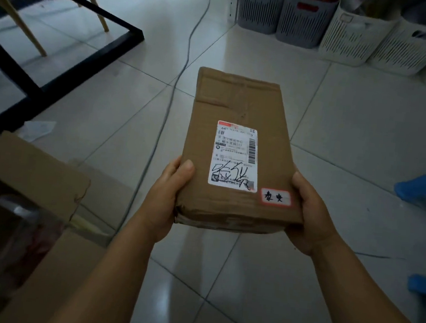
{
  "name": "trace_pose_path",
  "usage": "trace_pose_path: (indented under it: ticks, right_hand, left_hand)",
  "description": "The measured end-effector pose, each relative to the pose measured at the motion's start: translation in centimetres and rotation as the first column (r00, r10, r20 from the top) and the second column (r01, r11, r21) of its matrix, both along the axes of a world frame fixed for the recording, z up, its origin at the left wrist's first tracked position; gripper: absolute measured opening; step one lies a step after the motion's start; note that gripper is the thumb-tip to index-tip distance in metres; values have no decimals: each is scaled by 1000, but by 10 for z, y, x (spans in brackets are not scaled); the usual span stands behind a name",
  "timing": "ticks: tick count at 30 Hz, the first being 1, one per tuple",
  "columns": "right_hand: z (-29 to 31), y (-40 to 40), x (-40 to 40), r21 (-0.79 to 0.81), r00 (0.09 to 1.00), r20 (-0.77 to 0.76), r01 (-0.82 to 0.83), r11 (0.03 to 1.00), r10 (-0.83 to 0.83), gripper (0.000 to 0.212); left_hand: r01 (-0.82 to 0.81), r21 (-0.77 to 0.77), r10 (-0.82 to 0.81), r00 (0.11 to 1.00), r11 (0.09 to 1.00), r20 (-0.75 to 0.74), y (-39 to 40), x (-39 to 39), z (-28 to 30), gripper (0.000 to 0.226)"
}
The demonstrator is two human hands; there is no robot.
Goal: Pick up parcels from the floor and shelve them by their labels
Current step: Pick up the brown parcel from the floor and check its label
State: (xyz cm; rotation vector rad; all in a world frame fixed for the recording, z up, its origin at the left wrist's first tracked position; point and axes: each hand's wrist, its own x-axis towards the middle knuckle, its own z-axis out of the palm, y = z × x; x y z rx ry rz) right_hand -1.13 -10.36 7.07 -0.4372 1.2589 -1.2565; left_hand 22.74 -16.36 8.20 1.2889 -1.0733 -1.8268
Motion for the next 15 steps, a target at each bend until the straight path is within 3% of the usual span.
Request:
trace_pose_path:
  ticks: [5, 11, 15]
  right_hand:
    - [100, 13, 0, -13, 997, 70, -18, 1000, 19, 46]
    - [233, 26, -3, 79, 991, 133, -33, 996, 22, 42]
    - [325, 36, -4, 105, 995, 91, -48, 993, 38, 45]
  left_hand:
    - [-137, -13, 138, 990, 990, 11, 28, 3, 95, 92]
    - [-144, 3, 143, 985, 990, 100, 55, -6, 234, 114]
    - [-251, 37, 244, 959, 967, 141, 74, -17, 327, 93]
